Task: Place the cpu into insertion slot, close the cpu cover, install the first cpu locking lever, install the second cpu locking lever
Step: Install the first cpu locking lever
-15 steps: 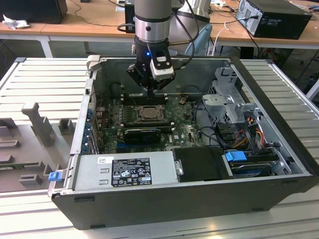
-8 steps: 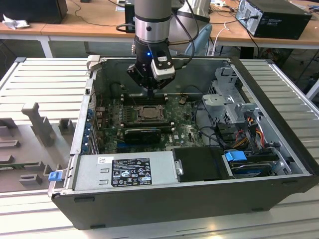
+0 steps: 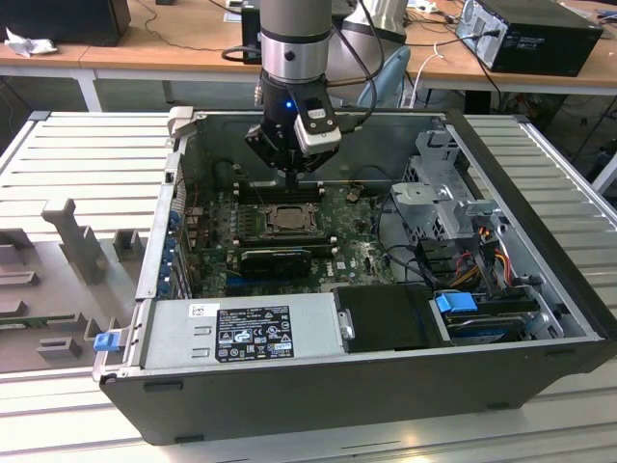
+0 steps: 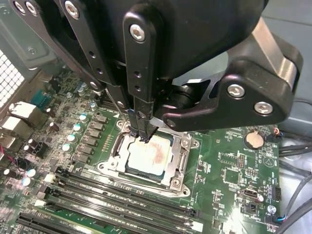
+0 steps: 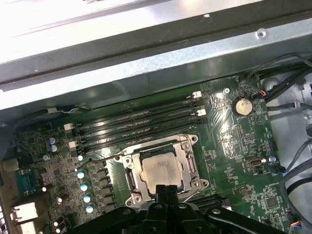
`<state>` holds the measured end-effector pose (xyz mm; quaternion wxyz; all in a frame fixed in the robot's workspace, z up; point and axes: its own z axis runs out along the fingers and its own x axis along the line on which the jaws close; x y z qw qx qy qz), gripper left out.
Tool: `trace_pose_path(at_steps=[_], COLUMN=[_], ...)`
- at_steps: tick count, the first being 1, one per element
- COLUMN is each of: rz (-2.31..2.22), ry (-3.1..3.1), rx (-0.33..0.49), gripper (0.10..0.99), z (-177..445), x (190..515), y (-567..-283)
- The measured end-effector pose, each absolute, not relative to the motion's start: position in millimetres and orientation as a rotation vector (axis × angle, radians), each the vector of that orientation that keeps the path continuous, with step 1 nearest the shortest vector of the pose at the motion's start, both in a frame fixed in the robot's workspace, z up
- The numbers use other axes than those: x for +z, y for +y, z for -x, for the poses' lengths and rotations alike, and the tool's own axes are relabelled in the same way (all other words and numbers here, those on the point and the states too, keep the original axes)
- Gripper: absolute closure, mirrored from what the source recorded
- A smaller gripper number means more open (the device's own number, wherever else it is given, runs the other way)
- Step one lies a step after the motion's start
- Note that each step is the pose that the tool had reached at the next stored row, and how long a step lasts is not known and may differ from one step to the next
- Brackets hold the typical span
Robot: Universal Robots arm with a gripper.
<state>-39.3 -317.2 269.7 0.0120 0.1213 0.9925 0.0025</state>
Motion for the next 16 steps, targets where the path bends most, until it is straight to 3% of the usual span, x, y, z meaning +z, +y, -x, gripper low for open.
trace_pose_path(at_steps=[16], rz=[0.063], ry=[3.118], rx=[0.016], gripper=[0.98], z=[39.2], x=[268.2], y=[-317.2])
